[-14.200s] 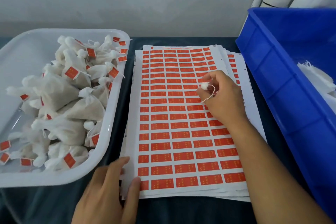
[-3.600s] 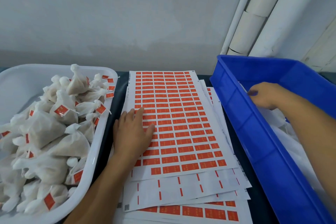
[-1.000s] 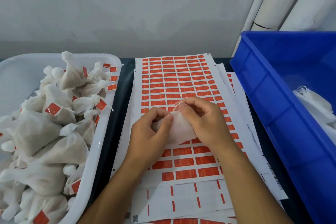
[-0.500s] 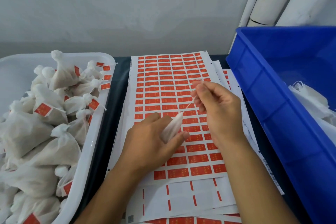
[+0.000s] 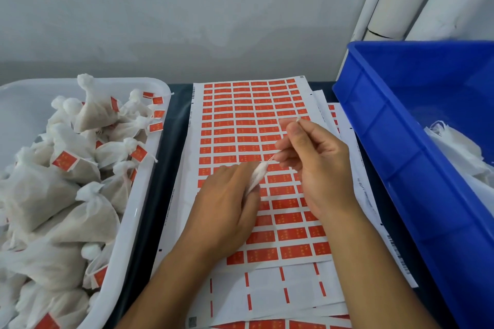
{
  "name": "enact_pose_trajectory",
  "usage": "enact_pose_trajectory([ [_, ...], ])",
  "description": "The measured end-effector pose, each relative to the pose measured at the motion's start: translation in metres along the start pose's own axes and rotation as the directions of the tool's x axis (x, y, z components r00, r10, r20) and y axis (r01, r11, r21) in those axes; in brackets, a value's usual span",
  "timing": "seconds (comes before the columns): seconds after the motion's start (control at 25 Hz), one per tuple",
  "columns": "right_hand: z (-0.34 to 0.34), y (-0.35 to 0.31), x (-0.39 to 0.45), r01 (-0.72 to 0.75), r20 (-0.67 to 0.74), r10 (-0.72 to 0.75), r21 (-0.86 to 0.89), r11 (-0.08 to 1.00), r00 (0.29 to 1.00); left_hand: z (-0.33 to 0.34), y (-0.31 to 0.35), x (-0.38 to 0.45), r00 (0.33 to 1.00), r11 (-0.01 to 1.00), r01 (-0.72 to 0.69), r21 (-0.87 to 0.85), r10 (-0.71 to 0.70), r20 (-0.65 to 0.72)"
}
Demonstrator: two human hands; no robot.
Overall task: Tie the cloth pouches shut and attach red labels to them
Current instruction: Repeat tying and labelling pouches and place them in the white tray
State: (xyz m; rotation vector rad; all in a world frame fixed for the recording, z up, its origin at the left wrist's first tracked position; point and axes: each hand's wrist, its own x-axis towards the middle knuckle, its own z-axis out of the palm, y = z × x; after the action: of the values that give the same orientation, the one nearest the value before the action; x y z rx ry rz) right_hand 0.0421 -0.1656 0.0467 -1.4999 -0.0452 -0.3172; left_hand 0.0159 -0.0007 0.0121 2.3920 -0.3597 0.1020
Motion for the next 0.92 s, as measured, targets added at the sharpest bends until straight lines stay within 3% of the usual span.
enact_pose_trajectory([
  [0.2, 0.002, -0.006, -0.003, 0.046, 0.144, -0.048, 0.016, 0.999, 0.988, -0.003, 0.012, -0.001, 0.980, 0.987, 0.021, -0.162, -0.052, -0.192],
  [0.28, 0.004, -0.008, -0.005, 0.097, 0.205, -0.092, -0.012, 0.995, 0.974, -0.006, 0.012, 0.000, 0.989, 0.923, 0.136, -0.361, -0.150, -0.009],
  [0.36, 0.004, -0.010, -0.007, 0.130, 0.261, -0.117, -0.033, 0.991, 0.958, -0.007, 0.015, 0.000, 0.941, 0.757, 0.326, -0.566, -0.206, 0.267],
  [0.44, 0.004, -0.010, -0.009, 0.140, 0.309, -0.123, -0.031, 0.990, 0.943, -0.006, 0.017, 0.003, 0.903, 0.570, 0.429, -0.701, -0.238, 0.359],
  [0.6, 0.008, -0.006, -0.015, 0.124, 0.453, -0.090, -0.045, 0.991, 0.887, -0.010, 0.017, 0.008, 0.889, 0.337, 0.439, -0.833, -0.293, 0.351],
  [0.76, 0.011, 0.008, -0.024, 0.071, 0.538, 0.048, -0.198, 0.978, 0.841, -0.023, 0.007, 0.007, 0.831, 0.051, 0.466, -0.883, -0.368, 0.418],
  [0.92, 0.008, 0.015, -0.024, 0.078, 0.504, 0.085, -0.294, 0.953, 0.860, -0.030, 0.004, 0.009, 0.848, -0.011, 0.403, -0.915, -0.370, 0.379],
])
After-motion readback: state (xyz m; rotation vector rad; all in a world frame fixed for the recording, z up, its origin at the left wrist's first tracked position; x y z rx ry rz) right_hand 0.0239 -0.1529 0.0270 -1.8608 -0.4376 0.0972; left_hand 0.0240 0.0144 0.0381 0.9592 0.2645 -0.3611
